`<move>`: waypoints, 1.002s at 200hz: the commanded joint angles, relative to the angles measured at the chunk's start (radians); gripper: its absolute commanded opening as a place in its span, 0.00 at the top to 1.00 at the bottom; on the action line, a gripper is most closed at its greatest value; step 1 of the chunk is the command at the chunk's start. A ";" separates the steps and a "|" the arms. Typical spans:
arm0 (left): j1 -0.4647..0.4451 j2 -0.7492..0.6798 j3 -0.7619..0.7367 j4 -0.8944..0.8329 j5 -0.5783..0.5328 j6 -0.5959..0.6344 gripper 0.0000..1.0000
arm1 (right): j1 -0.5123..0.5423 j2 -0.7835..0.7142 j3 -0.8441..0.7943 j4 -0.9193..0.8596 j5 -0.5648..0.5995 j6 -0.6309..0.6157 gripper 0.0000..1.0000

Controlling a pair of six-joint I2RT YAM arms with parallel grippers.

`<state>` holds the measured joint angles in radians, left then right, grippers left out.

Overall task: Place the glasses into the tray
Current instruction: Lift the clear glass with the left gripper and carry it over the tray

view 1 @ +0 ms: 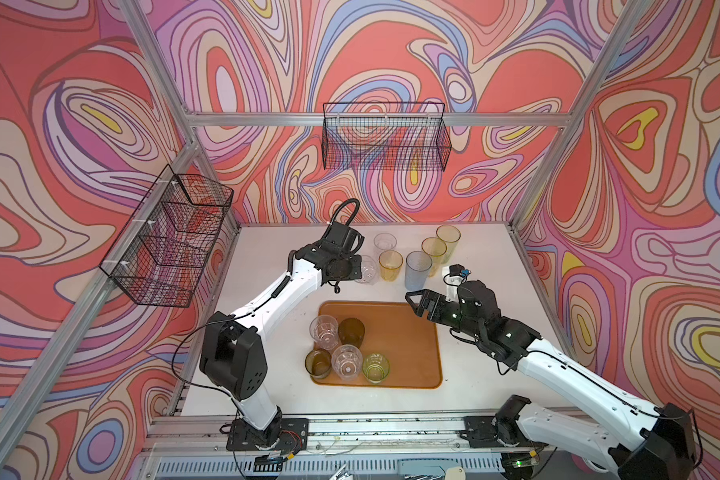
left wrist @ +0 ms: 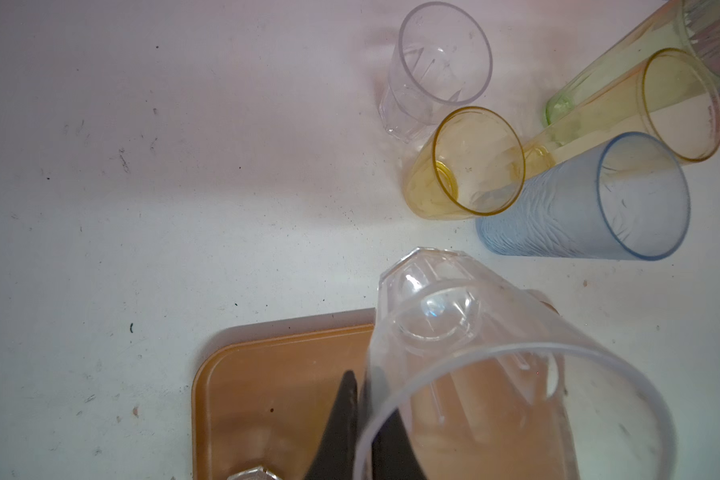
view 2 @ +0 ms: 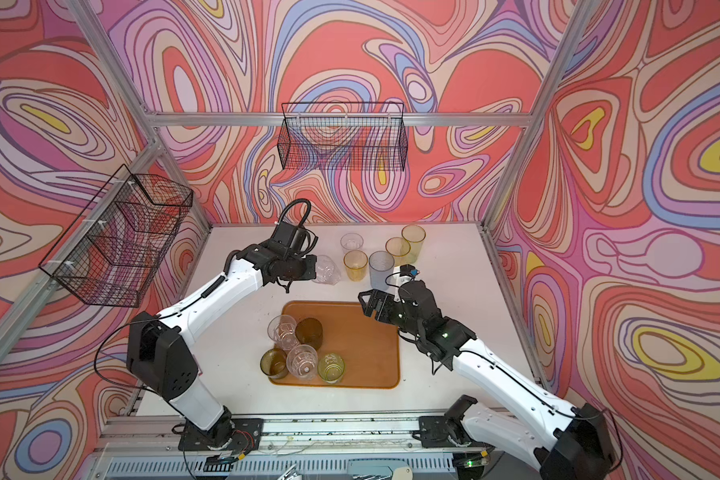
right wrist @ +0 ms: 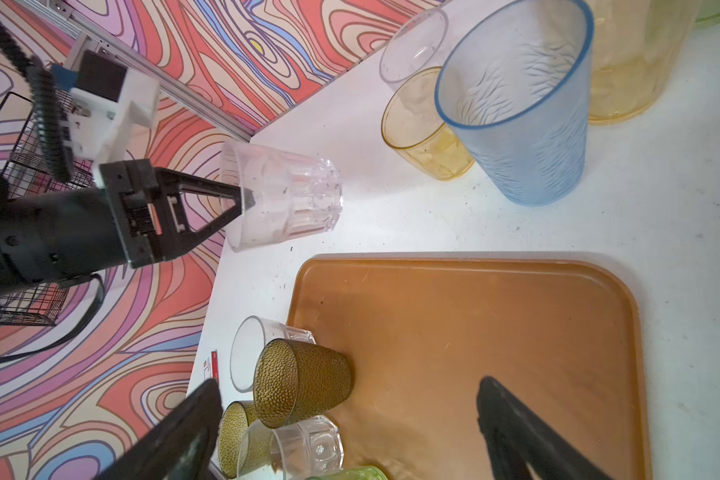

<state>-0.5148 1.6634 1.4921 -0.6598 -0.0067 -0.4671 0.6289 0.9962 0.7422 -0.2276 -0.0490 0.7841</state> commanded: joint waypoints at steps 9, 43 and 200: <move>-0.024 -0.057 -0.003 -0.058 -0.040 0.001 1.00 | -0.003 -0.025 -0.034 0.043 0.002 -0.020 0.02; -0.054 -0.090 -0.007 -0.092 -0.055 -0.006 1.00 | -0.005 -0.027 -0.058 0.064 -0.009 -0.011 0.02; -0.114 -0.188 -0.119 -0.153 0.014 -0.063 1.00 | -0.004 -0.086 -0.072 0.032 0.037 0.018 0.02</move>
<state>-0.6212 1.5066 1.3769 -0.7826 -0.0086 -0.5087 0.6289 0.9264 0.6800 -0.1757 -0.0406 0.7990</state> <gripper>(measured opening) 0.088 0.983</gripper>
